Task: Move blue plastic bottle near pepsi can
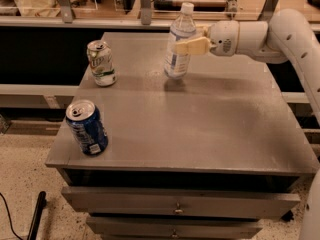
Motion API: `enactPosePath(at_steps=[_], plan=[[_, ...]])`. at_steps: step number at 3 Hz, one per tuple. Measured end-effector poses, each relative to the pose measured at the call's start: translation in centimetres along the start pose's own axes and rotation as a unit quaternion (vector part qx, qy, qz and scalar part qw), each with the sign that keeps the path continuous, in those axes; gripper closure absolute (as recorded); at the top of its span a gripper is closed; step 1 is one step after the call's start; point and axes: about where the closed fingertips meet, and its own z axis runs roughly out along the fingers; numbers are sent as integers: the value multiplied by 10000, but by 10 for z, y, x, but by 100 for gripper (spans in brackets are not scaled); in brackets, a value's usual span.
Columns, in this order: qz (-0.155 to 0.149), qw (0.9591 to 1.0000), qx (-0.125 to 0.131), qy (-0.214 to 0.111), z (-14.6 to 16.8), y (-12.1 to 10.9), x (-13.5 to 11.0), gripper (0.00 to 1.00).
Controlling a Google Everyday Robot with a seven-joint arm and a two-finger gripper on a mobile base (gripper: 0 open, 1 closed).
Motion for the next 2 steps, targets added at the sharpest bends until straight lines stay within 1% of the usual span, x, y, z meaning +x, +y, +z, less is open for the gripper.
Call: enactPosePath(at_steps=[1, 2], plan=[[-151, 9969, -671, -380, 33, 35, -25, 100], [-507, 9883, -1421, -219, 61, 83, -39, 100]])
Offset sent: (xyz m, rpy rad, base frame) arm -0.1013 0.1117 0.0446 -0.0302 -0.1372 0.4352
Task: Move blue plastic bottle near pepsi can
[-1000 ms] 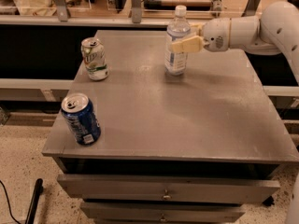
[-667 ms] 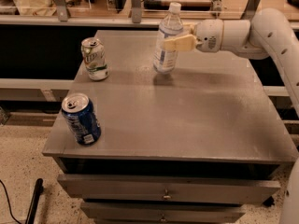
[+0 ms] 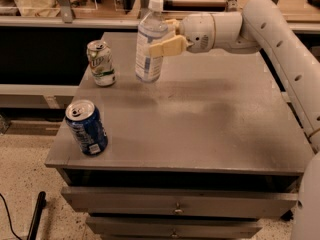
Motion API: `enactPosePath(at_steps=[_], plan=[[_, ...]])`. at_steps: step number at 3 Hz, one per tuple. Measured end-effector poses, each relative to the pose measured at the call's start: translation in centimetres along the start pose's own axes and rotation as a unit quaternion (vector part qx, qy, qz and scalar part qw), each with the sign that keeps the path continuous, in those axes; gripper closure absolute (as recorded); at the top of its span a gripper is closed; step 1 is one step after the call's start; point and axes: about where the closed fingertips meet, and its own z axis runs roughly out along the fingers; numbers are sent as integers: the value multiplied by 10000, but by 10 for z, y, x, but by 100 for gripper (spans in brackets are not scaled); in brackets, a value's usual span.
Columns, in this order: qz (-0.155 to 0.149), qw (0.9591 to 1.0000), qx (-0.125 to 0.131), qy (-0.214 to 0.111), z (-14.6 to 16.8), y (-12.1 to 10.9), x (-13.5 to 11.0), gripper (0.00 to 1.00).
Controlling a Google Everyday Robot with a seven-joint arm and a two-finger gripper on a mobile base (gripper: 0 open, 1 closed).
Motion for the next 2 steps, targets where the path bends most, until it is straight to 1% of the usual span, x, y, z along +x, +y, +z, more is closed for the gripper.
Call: enactPosePath(at_steps=[1, 2], plan=[[34, 9999, -77, -60, 6, 4, 3, 100], [-190, 9998, -32, 66, 8, 19, -1, 100]])
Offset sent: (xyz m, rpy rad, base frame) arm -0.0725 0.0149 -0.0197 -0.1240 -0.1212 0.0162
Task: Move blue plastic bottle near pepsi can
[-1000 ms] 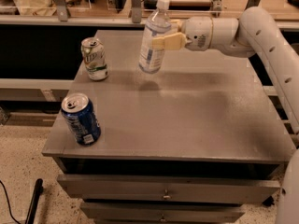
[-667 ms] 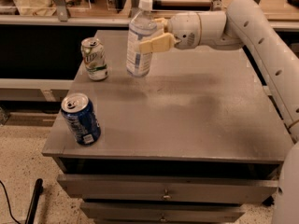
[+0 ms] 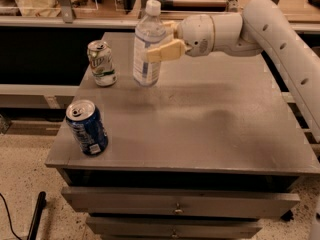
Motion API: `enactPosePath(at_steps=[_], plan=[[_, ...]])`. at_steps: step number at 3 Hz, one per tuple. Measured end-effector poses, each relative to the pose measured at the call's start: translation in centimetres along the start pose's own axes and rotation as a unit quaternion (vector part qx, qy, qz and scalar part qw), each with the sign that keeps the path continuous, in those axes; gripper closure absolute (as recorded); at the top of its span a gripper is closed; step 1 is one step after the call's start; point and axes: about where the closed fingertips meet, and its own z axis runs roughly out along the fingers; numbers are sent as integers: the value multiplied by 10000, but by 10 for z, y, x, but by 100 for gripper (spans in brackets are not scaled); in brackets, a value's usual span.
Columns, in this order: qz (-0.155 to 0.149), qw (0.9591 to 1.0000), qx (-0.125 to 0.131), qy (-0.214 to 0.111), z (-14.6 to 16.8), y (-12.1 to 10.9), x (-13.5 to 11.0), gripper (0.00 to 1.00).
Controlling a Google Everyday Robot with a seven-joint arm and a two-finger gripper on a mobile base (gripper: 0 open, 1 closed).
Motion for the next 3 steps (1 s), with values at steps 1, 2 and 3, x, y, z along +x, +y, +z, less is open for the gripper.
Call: enactPosePath(at_steps=[1, 2, 3], plan=[[-170, 9996, -205, 116, 16, 35, 2, 100], [-54, 9985, -503, 189, 31, 66, 8, 100], [6, 9950, -959, 281, 54, 94, 11, 100]])
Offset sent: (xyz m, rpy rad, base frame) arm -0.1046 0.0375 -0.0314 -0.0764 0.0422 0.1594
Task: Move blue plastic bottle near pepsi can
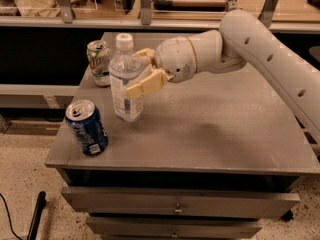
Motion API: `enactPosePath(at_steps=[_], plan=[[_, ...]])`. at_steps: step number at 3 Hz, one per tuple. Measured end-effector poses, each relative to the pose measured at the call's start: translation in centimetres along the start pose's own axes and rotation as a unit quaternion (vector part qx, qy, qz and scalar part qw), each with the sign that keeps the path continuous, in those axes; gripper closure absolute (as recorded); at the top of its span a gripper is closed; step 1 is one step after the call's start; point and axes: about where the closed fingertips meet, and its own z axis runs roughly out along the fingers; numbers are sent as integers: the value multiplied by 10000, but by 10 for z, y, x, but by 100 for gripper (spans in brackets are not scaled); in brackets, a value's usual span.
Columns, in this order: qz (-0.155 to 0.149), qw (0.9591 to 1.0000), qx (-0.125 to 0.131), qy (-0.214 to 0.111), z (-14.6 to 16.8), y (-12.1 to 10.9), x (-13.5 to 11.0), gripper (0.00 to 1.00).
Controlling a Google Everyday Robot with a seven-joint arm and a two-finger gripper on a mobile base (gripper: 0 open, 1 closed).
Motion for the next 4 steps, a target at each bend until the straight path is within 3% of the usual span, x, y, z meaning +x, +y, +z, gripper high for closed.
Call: enactPosePath(at_steps=[1, 2, 4], plan=[[75, 9996, -284, 54, 14, 12, 3, 100], [263, 9985, -467, 51, 23, 18, 8, 82], [339, 9978, -563, -26, 27, 21, 13, 36]])
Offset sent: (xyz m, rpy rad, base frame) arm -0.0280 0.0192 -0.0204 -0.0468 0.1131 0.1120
